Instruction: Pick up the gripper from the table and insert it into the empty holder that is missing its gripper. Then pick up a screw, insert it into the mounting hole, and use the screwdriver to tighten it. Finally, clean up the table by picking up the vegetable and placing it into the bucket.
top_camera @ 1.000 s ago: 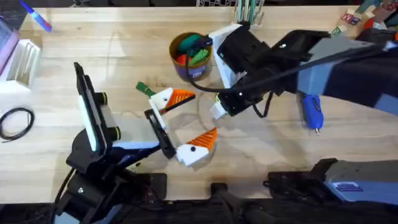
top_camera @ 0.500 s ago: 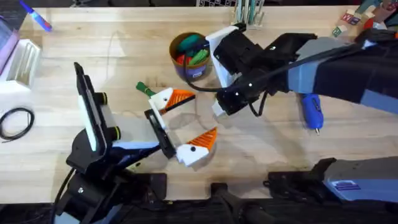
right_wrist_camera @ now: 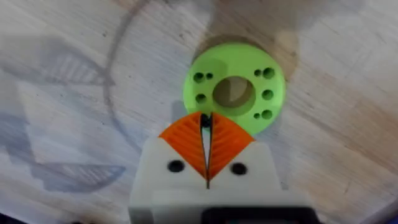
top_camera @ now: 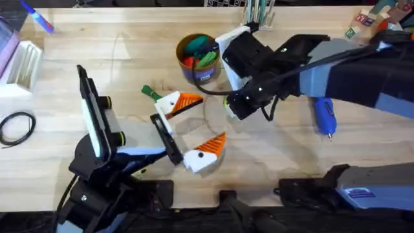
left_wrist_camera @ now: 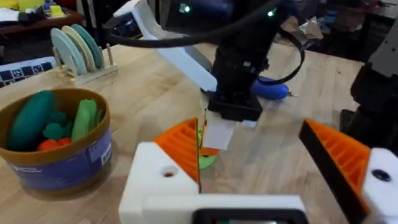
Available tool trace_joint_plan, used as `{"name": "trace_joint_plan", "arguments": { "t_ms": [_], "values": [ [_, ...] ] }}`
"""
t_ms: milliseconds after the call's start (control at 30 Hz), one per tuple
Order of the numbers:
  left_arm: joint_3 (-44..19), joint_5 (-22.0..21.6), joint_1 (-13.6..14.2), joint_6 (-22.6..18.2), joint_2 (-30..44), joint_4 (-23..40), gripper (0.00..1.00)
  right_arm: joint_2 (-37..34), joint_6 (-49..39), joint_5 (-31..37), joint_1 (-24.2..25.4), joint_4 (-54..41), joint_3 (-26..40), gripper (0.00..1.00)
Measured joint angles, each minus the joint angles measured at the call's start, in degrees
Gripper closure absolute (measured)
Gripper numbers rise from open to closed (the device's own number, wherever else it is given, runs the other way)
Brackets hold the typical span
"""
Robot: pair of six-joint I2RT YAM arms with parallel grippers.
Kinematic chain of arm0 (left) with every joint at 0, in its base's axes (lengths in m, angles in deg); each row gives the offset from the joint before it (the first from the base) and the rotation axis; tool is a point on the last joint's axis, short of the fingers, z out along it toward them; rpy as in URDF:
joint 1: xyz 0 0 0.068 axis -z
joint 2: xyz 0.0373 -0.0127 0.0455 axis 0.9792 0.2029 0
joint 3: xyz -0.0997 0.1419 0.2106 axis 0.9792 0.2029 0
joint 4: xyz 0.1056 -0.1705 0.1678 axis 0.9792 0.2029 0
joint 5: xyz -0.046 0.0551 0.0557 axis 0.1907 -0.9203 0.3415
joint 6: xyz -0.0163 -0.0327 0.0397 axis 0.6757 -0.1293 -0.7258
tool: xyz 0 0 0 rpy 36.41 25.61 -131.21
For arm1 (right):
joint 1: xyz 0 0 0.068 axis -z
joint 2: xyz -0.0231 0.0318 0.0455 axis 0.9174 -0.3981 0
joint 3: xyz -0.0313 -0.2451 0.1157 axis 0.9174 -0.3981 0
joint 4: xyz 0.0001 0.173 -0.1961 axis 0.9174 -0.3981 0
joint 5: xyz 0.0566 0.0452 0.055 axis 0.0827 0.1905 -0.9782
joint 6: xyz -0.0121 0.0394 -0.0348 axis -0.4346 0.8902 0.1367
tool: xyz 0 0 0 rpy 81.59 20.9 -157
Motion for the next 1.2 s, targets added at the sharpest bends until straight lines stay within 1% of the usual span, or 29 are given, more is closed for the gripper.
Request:
{"name": "trace_joint_plan", "arguments": {
  "t_ms": [100,233,433,533,633,800,900,1000,1200],
  "values": [
    [0.0,0.0,0.0,0.0,0.0,0.0,0.015,0.0,-0.8,0.4,0.0,-2.0,1.0,0.995],
    [0.0,0.0,0.0,0.0,0.0,0.0,0.015,0.8,-2.5,0.6,0.1,-6.4,5.8,0.995],
    [0.0,0.0,0.0,0.0,0.0,0.0,0.015,3.4,-7.2,0.6,0.0,-15.8,20.2,0.995],
    [0.0,-0.1,0.0,0.0,0.0,0.0,0.015,3.7,-10.1,0.4,-0.3,-18.2,28.1,0.995],
    [0.0,-0.1,0.0,0.0,0.0,0.0,0.016,3.6,-12.0,0.4,-2.0,-19.3,33.7,0.995],
    [0.0,-0.1,0.0,0.0,0.0,0.0,0.015,2.0,-13.2,0.3,-7.2,-23.2,40.6,0.995],
    [0.0,-0.1,0.0,0.0,0.0,0.0,0.016,-0.8,-13.4,-0.2,-10.1,-24.9,43.6,0.995],
    [0.0,-0.1,0.0,0.0,0.0,0.0,0.015,-4.1,-13.6,-2.8,-12.4,-25.2,45.3,0.995],
    [0.0,-0.1,0.0,0.0,0.0,0.0,0.015,-7.9,-13.6,-6.0,-15.8,-25.2,46.1,0.995]
  ]
}}
